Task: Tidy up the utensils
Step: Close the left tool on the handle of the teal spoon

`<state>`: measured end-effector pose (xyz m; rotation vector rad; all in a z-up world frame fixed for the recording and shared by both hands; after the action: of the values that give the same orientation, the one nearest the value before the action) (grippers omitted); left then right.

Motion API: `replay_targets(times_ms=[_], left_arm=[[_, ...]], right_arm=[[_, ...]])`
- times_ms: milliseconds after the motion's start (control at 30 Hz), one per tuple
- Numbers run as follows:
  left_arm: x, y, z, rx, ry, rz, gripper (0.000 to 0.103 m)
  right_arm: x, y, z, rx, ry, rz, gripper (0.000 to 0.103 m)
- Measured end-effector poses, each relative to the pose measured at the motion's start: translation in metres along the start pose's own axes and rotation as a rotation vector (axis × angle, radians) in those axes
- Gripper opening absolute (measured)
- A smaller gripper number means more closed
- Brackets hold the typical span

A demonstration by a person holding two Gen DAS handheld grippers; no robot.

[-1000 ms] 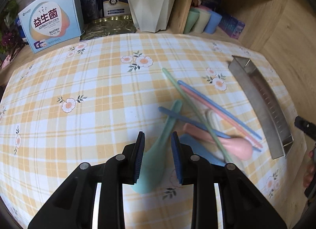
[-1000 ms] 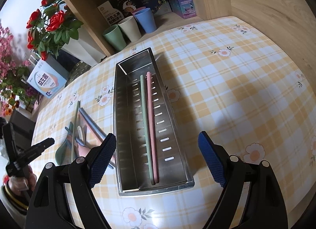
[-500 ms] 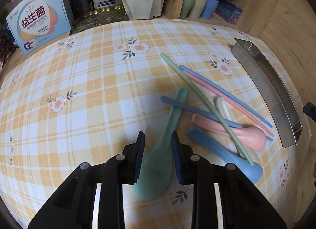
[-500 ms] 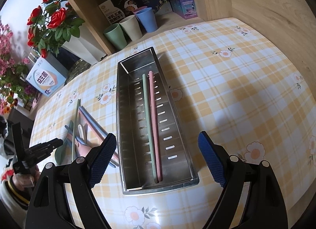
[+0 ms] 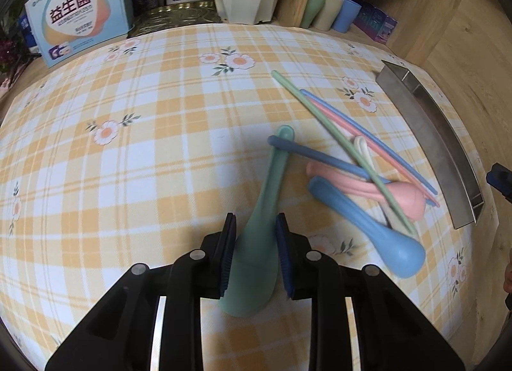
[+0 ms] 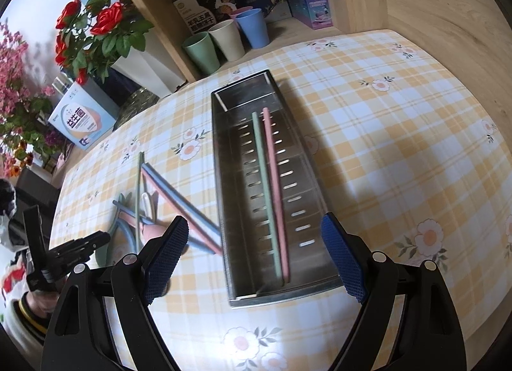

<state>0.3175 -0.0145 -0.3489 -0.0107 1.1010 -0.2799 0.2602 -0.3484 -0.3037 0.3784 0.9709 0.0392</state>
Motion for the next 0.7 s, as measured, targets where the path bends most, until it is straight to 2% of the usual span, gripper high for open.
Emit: replay_targets(times_ms=[300, 567, 700], left_arm=[[-0.019, 0.039, -0.022, -0.058, -0.006, 0.056, 0.024], [-0.030, 0.035, -0.042, -0.134, -0.006, -0.015, 0.020], [-0.033, 0.022, -0.047, -0.131, -0.004, -0.064, 0.017]], right_arm=[[-0.005, 0.020, -0.008, -0.012, -0.010, 0.010, 0.082], [-0.004, 0.039, -0.018, -0.035, 0.005, 0.016, 0.082], [-0.008, 0.045, -0.019, -0.047, -0.001, 0.017, 0.082]])
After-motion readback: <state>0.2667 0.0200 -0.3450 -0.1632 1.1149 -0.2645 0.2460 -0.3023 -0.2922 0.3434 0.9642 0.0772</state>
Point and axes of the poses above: each gripper's, at about its wrist camera, not at the fingertips, and x roughly the way its jaws point, y to its left, z to its top, the point moved 5 cm from there along x, roughly the way its jaws point, and after that the axes turned 1 degree about -z, right-handed, at the moved point
